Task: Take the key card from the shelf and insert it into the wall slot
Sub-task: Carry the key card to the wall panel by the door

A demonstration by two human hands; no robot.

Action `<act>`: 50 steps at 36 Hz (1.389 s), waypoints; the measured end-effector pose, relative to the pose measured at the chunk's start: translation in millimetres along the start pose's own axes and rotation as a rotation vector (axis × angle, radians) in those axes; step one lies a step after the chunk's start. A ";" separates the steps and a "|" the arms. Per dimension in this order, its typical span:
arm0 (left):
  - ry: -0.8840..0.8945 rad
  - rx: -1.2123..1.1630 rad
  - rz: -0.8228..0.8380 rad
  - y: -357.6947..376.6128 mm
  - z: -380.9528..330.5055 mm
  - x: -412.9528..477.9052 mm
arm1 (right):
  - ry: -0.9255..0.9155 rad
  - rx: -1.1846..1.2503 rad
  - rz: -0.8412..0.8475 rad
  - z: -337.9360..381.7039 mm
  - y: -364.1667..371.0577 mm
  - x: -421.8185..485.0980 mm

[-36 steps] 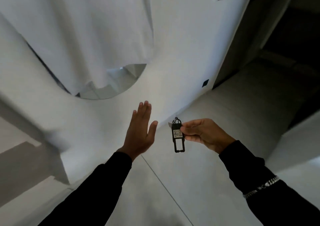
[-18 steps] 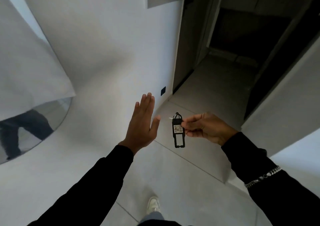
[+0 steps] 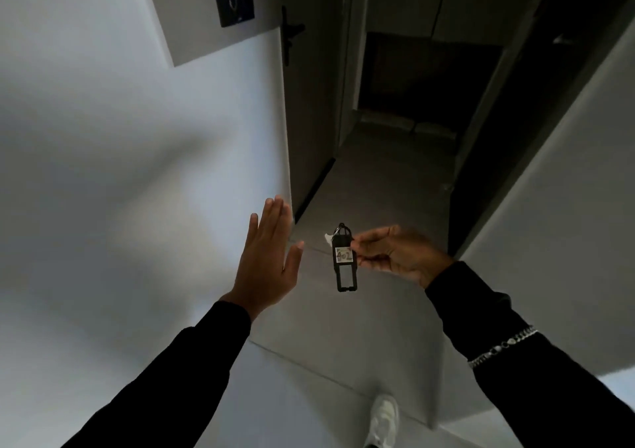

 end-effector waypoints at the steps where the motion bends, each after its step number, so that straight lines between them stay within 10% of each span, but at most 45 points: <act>1: -0.008 -0.003 -0.009 8.6 -1.3 15.8 | -0.007 0.001 -0.001 7.7 -10.8 11.6; 25: -0.196 0.090 -0.211 93.8 19.7 323.9 | -0.112 -0.090 0.150 238.4 -169.9 274.0; 50: -0.482 0.682 -0.489 10.5 180.2 510.5 | -0.323 -0.246 0.771 456.8 -27.8 556.6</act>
Point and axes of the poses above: each hand's wrist, its own x-axis towards the middle knuckle, its own y-axis out of the palm, z = x × y, the point moved 6 cm from there along x, towards the middle knuckle, and after that the axes turned 6 degrees about x, right-handed, at the moved point
